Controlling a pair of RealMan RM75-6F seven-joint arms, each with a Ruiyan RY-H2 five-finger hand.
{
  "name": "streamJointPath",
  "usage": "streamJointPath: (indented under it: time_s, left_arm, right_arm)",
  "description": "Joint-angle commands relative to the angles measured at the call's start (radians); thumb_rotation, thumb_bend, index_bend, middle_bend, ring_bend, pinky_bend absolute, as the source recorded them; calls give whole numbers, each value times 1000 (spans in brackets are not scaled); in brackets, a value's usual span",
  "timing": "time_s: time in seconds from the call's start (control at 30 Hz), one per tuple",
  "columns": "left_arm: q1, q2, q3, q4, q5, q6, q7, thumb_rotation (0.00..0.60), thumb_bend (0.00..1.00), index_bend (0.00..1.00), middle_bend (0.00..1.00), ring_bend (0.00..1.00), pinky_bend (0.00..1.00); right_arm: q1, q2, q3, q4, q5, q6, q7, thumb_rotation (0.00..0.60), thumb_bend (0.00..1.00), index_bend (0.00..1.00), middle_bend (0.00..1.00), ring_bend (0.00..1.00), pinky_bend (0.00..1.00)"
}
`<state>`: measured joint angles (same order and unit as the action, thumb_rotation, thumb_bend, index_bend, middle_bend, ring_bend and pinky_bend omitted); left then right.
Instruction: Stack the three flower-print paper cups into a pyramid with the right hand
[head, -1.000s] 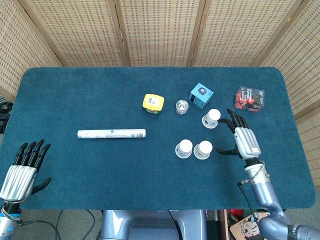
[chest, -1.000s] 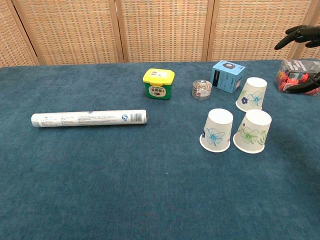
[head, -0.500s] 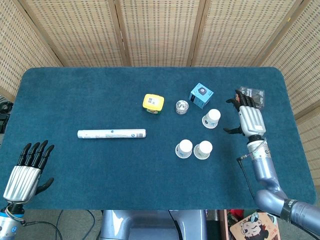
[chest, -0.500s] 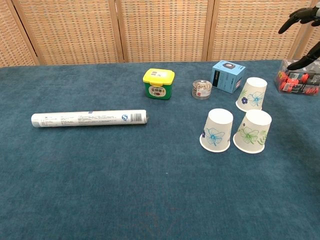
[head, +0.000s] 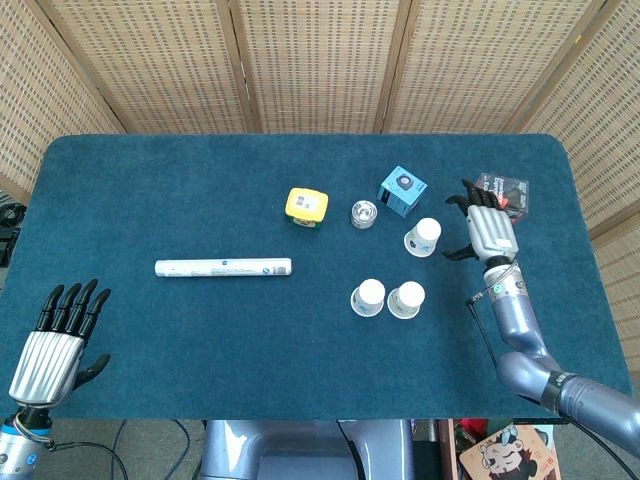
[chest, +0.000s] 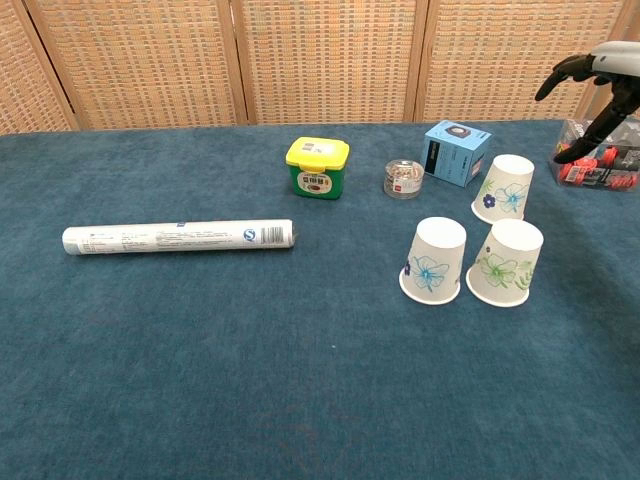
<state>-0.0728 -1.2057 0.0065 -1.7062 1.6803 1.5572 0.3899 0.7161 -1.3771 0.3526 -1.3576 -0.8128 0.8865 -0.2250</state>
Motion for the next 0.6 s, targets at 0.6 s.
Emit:
streamJointPath:
  time_s: [0.6]
  left_arm:
    - [-7, -15, -8, 8, -17, -19, 28, 600, 207, 0, 0, 0, 0]
  right_arm:
    - [91, -126, -30, 279, 60, -151, 17, 600, 122, 258, 0, 0, 0]
